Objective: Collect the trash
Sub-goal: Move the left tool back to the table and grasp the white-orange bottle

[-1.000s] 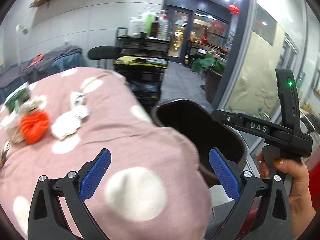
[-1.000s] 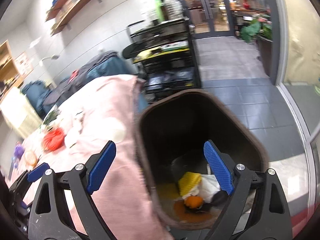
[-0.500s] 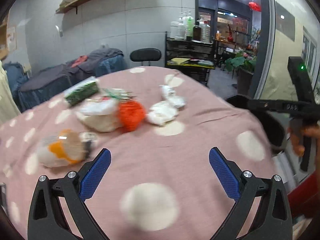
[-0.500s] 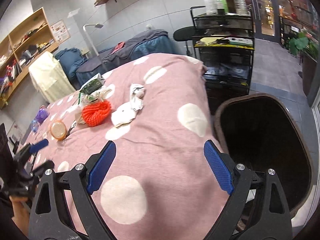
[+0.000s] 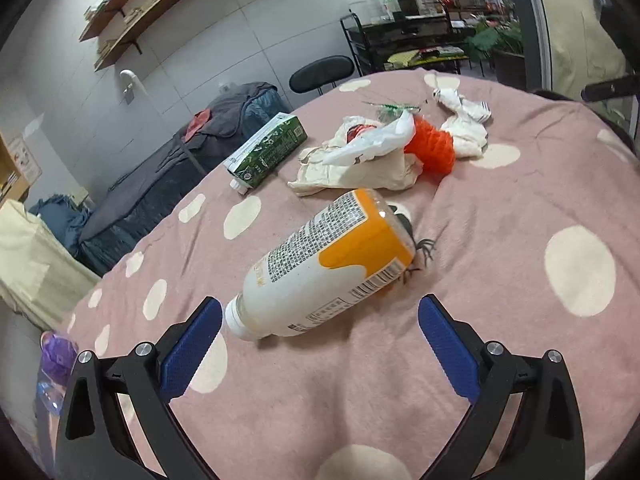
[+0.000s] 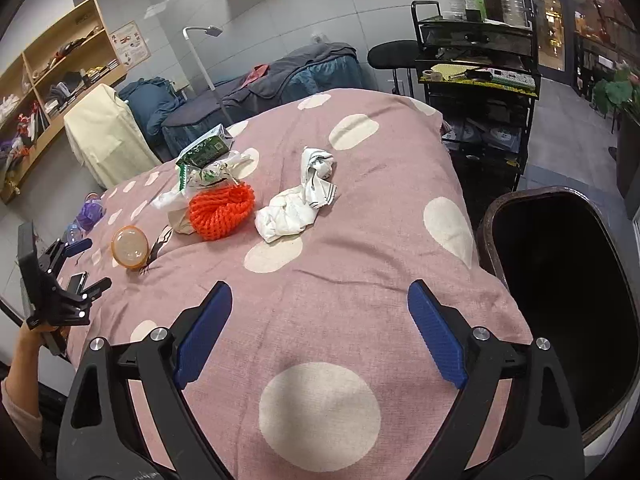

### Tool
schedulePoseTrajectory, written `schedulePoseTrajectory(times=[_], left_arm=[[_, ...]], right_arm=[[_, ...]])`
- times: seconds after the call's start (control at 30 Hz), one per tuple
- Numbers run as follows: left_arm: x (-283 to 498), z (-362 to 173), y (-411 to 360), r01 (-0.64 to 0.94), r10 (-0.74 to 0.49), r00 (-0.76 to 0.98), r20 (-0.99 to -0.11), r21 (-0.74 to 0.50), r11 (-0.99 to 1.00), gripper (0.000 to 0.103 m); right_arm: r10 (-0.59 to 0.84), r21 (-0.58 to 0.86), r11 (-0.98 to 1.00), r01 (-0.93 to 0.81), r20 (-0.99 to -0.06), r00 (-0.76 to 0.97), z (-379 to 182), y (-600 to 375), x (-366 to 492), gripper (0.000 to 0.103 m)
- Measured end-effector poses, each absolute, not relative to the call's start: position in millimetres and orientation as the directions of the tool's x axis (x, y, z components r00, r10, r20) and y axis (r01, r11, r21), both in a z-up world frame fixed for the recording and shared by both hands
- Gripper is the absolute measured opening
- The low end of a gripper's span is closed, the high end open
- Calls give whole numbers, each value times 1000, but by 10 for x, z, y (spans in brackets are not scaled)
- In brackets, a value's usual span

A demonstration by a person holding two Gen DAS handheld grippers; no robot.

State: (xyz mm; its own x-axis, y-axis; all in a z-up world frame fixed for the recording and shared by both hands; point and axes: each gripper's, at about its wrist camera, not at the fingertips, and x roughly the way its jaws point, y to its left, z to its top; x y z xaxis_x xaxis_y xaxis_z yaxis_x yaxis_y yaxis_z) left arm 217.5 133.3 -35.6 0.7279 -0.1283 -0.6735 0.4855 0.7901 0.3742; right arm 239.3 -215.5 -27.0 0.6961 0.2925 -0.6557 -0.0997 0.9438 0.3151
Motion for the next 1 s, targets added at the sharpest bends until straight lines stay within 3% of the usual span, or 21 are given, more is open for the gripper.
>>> schedulePoseTrajectory(times=[0.2, 0.37, 0.43, 0.5, 0.67, 0.8, 1.0], left_arm=[[2511, -513, 1213, 624, -172, 652, -739, 392, 676, 97], [2836, -543, 1135, 668, -193, 579, -792, 326, 669, 96], [2940, -515, 1150, 671, -218, 544, -810, 264, 693, 93], [3006, -487, 1140, 675, -248, 517, -819, 212, 707, 81], [3241, -609, 1094, 603, -204, 461, -864, 136, 786, 70], [3333, -652, 1138, 551, -236, 412, -880, 34, 834, 68], [3221, -621, 1100, 513, -217, 442, -870, 46, 857, 67]], right_arm=[[285, 310, 947, -90, -670, 686, -269, -2048, 2459, 89], [277, 293, 951, -96, -676, 683, -252, -1972, 2549, 89], [278, 285, 953, -106, -679, 679, -240, -1930, 2635, 89], [277, 272, 955, -116, -685, 673, -237, -1877, 2746, 89], [293, 265, 953, -144, -705, 645, -265, -1706, 3138, 88], [299, 276, 951, -136, -722, 624, -307, -1650, 3463, 88], [267, 234, 963, -133, -772, 577, -425, -1567, 3862, 79]])
